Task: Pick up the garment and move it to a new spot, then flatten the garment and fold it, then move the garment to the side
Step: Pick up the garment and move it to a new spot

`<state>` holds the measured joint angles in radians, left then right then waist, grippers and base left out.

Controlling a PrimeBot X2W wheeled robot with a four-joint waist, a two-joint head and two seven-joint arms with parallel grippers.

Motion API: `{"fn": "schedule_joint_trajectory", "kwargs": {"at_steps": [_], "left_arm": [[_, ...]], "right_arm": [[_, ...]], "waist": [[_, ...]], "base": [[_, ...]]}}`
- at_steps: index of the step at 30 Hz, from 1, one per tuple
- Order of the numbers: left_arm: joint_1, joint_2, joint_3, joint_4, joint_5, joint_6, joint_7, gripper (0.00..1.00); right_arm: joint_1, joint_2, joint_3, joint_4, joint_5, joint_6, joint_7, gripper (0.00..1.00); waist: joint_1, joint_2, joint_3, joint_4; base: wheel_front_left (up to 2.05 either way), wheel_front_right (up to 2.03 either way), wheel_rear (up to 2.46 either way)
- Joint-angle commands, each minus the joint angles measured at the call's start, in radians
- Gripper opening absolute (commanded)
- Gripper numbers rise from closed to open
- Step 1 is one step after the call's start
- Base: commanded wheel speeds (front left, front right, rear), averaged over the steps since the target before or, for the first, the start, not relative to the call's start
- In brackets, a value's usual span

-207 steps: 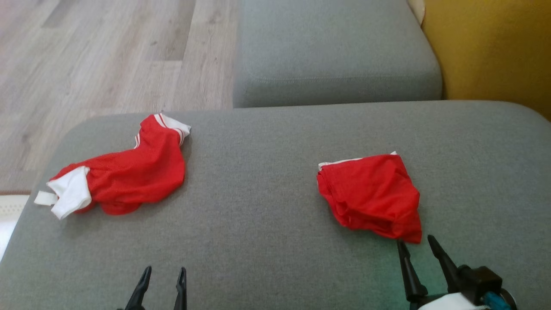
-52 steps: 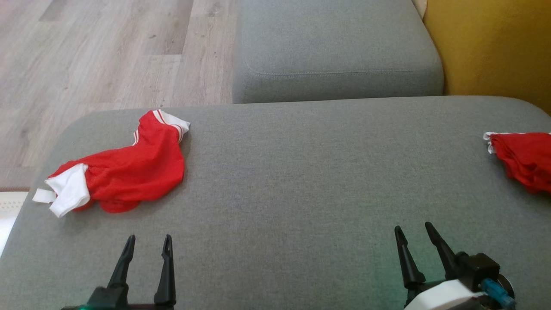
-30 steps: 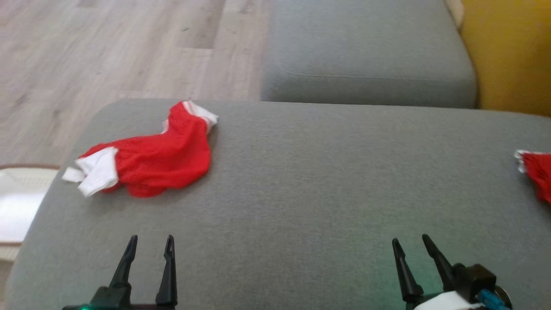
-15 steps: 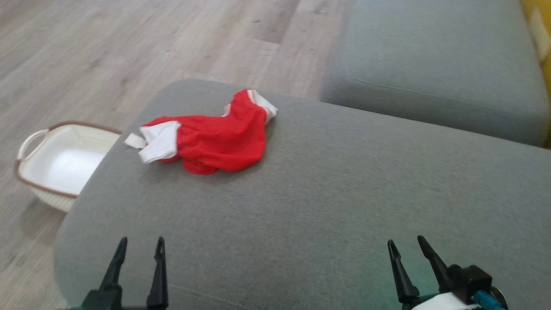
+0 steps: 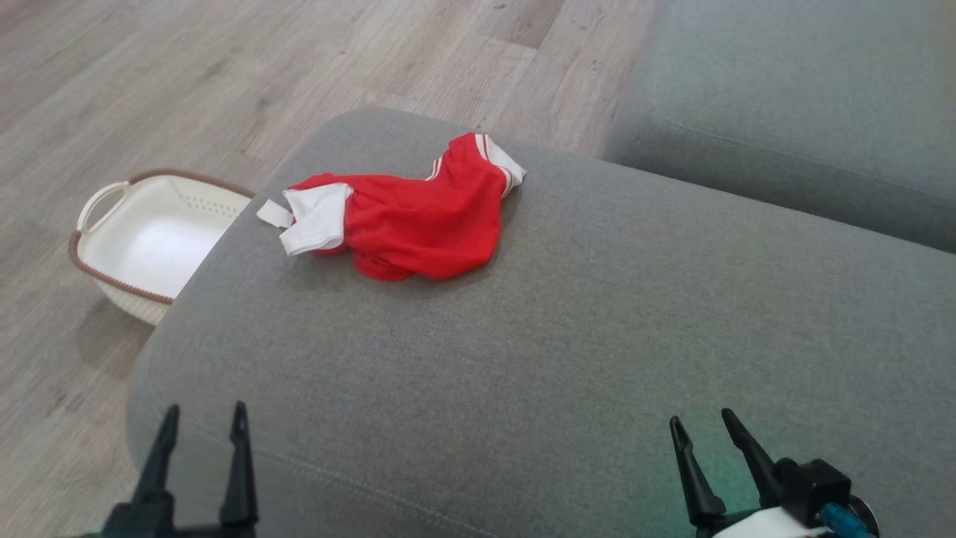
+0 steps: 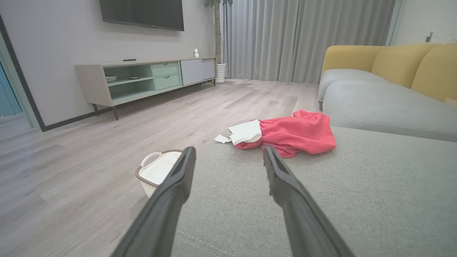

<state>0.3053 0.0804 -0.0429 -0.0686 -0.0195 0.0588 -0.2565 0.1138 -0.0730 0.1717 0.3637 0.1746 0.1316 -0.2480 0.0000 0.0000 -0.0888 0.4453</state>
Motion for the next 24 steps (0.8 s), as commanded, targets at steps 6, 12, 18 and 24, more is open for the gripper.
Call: {"fn": "schedule_joint_trajectory", "kwargs": {"at_steps": [6,12,18,24], "left_arm": [[-0.132,0.056,0.084,-0.099,0.001,-0.014,-0.005,1.0],[-0.371,0.132,0.087,-0.122,0.002,-0.073,-0.005,1.0],[-0.704,0.213,0.038,0.048,-0.005,-0.151,-0.005,1.0],[-1.069,0.246,-0.058,0.339,-0.02,-0.182,0.003,1.0]], "right_arm": [[-0.058,-0.055,0.017,-0.037,-0.022,-0.001,-0.014,1.0],[-0.118,-0.122,0.012,-0.05,-0.042,-0.001,-0.014,1.0],[-0.172,-0.181,-0.003,-0.071,-0.057,-0.001,-0.014,1.0],[-0.235,-0.231,-0.035,-0.11,-0.074,-0.001,-0.014,1.0]], "waist": [[0.0,0.0,0.078,-0.011],[0.0,0.0,0.199,-0.053],[0.0,0.0,0.316,-0.103],[0.0,0.0,0.444,-0.158]], "base": [[0.0,0.0,0.0],[0.0,0.0,0.0],[0.0,0.0,0.0],[0.0,0.0,0.0]]}}
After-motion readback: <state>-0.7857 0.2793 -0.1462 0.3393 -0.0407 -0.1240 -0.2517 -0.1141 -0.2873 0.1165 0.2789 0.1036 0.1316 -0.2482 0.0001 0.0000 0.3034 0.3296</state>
